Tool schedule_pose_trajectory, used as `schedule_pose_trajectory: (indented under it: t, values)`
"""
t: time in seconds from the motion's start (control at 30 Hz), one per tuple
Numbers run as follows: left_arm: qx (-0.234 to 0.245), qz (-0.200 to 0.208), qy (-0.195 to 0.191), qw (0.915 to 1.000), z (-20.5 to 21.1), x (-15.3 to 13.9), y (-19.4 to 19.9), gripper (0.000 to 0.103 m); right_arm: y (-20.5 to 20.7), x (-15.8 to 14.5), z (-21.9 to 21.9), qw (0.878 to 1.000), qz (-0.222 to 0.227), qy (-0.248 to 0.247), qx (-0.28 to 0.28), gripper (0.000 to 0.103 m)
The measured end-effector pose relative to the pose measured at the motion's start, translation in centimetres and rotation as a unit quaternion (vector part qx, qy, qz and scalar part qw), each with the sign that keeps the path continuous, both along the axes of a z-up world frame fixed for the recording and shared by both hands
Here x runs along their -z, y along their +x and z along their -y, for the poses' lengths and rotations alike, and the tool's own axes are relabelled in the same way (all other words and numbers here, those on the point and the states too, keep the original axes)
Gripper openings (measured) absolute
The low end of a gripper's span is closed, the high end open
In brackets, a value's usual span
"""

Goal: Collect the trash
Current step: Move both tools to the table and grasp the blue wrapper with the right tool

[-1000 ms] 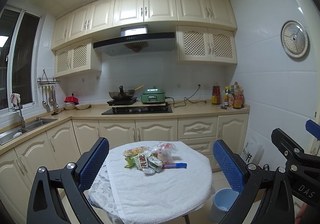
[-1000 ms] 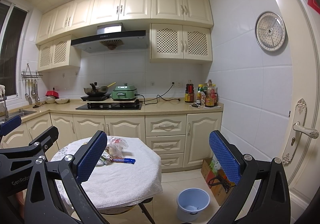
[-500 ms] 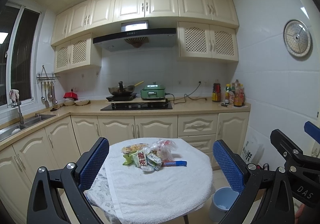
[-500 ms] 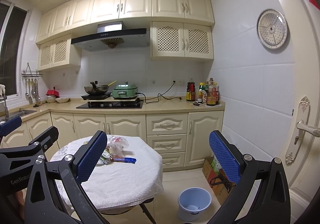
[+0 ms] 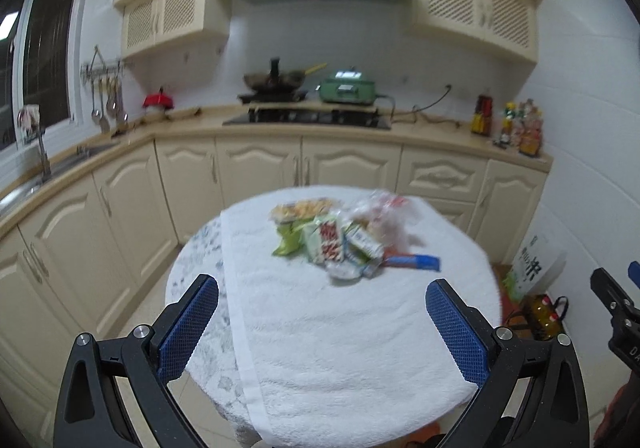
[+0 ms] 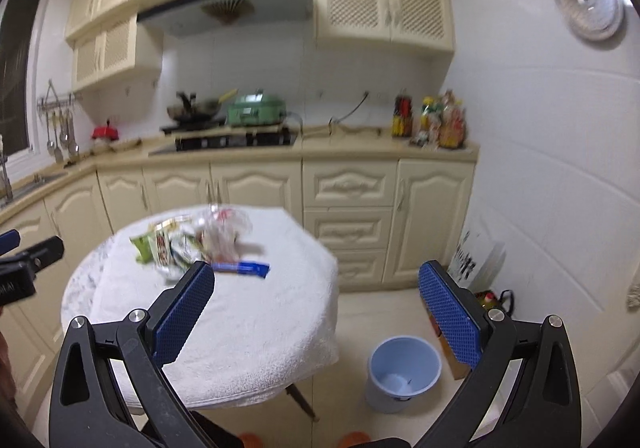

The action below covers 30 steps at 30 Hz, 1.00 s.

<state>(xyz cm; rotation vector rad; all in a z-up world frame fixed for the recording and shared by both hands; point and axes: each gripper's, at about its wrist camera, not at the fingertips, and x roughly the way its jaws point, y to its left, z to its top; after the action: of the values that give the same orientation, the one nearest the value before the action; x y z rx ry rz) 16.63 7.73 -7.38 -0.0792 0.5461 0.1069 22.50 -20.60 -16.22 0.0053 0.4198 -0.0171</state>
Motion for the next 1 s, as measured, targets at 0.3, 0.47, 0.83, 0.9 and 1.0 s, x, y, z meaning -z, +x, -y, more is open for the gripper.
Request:
schedule_pose_trajectory:
  t: [0.3, 0.47, 0.83, 0.9, 1.0]
  values:
    - [-0.005, -0.119, -0.005, 0.9929, 0.0, 4.5, 12.8, 0.102, 10.4, 5.9, -1.8, 0.995, -0.069, -0.037, -0.054, 0.103]
    - [-0.005, -0.151, -0.008, 0.9885, 0.0, 6.9, 20.7, 0.102, 16.4, 9.7, -2.7, 0.989, -0.114, -0.053, -0.082, 0.103]
    - [-0.028, -0.166, -0.035, 0.9851, -2.6, 9.5, 33.6, 0.100, 23.9, 12.8, -4.7, 0.974, -0.163, -0.065, -0.144, 0.103]
    - [-0.029, -0.163, -0.038, 0.9854, -2.6, 9.9, 34.6, 0.100, 25.0, 13.2, -5.4, 0.969, -0.169, -0.073, -0.163, 0.103]
    - [-0.026, -0.163, -0.037, 0.9856, -2.8, 10.2, 35.8, 0.098, 26.3, 14.0, -6.4, 0.962, -0.177, -0.092, -0.187, 0.103]
